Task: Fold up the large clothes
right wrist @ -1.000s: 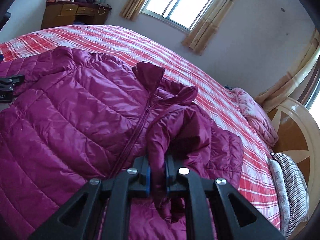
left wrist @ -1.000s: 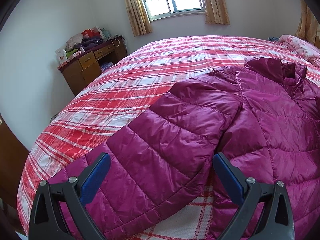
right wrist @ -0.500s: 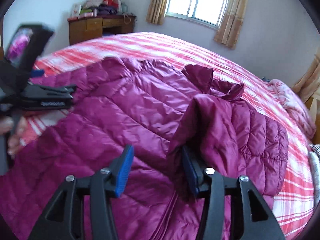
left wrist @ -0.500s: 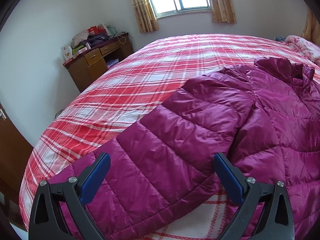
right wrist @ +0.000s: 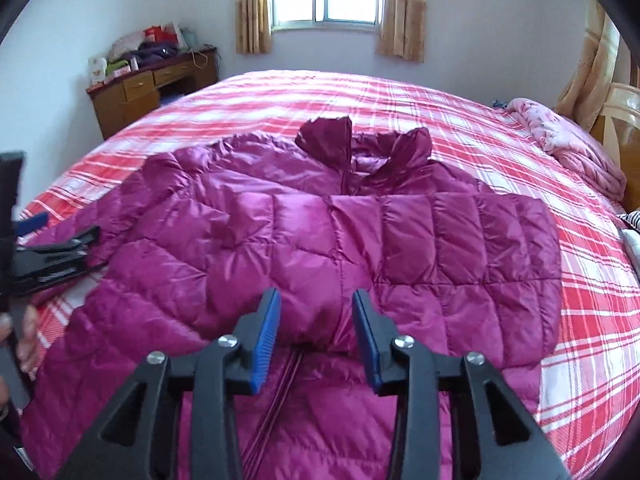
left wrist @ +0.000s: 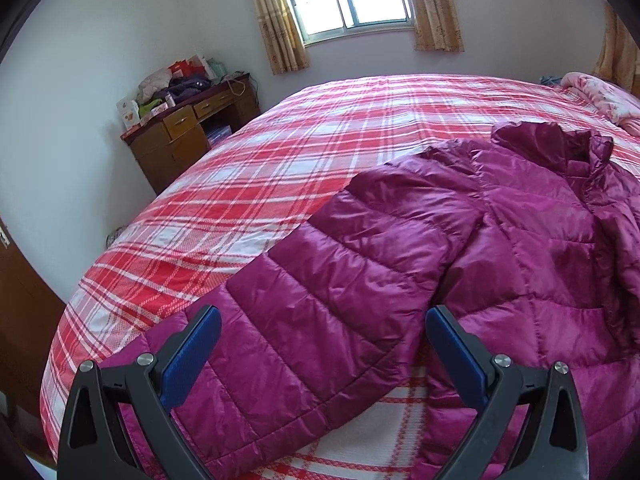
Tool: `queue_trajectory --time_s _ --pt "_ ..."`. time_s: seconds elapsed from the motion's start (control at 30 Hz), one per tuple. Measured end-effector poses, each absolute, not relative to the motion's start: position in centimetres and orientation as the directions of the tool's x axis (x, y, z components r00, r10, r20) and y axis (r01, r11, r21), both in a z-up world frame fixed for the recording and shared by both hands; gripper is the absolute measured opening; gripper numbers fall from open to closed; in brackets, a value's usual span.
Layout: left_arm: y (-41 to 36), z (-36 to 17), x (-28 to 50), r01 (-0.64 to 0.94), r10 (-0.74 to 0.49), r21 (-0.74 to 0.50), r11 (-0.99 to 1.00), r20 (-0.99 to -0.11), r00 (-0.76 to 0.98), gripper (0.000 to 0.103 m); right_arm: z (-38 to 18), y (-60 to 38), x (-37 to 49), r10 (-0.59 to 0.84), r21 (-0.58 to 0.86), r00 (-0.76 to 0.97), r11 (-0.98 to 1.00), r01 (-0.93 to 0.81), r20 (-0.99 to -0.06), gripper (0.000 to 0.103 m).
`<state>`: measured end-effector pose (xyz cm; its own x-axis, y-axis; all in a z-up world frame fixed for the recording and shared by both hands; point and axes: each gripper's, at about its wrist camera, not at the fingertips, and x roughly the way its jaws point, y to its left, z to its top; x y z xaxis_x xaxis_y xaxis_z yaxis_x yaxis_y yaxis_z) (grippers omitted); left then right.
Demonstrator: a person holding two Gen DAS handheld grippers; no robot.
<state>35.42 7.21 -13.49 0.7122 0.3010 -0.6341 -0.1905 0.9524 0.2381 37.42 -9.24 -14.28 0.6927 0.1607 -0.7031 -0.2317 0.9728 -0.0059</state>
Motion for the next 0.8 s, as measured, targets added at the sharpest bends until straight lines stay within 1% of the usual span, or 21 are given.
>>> queue_trajectory --time_s 0.13,0.2,0.27,0.37,0.47,0.57,0.63,0.7,0.77,0.8 --pt "6.3 -12.8 35.5 -0.174 0.294 0.247 0.953 -0.628 0.721 0.102 -16.7 -7.4 38.4 0.144 -0.041 0.65 0.964 -0.261 -0.746 0.04" --pt "5.6 -12.4 35.7 -0.16 0.282 0.245 0.956 -0.63 0.724 0.102 -17.0 -7.4 38.1 0.146 -0.045 0.657 0.963 -0.264 -0.74 0.04" --pt "4.8 -11.9 35.9 -0.141 0.269 0.246 0.959 -0.631 0.727 0.102 -16.6 -8.3 37.9 0.176 -0.004 0.651 0.964 -0.264 -0.739 0.04" --pt "2.8 -10.6 36.0 -0.108 0.239 0.242 0.964 -0.616 0.751 0.102 -14.9 -10.5 36.9 0.2 0.037 0.685 0.969 -0.245 -0.7 0.04" --pt "-0.1 -9.4 36.3 -0.066 0.201 0.24 0.969 -0.6 0.774 0.102 -13.3 -13.4 36.6 0.155 0.023 0.736 0.982 -0.186 -0.659 0.04" --pt "-3.8 -8.7 36.8 -0.023 0.169 0.25 0.968 -0.58 0.797 0.102 -12.7 -17.5 37.7 0.072 0.03 0.756 0.997 -0.069 -0.65 0.04" --pt "-6.6 -9.0 37.4 0.001 0.167 0.284 0.959 -0.566 0.807 0.102 -13.0 -20.2 38.6 -0.012 0.019 0.755 0.999 0.032 -0.656 0.04" --pt "-8.6 -9.8 38.2 0.0 0.192 0.327 0.945 -0.556 0.809 0.102 -13.4 -22.1 39.7 -0.07 -0.005 0.743 0.996 0.09 -0.665 0.04" --pt "-10.1 -11.4 39.2 -0.011 0.241 0.388 0.922 -0.549 0.801 0.102 -13.5 -23.7 40.3 -0.105 -0.006 0.742 0.991 0.135 -0.662 0.04" --pt "-10.6 -12.8 40.0 -0.029 0.3 0.452 0.892 -0.54 0.786 0.102 -13.5 -24.6 40.5 -0.107 0.012 0.742 0.988 0.153 -0.662 0.04"
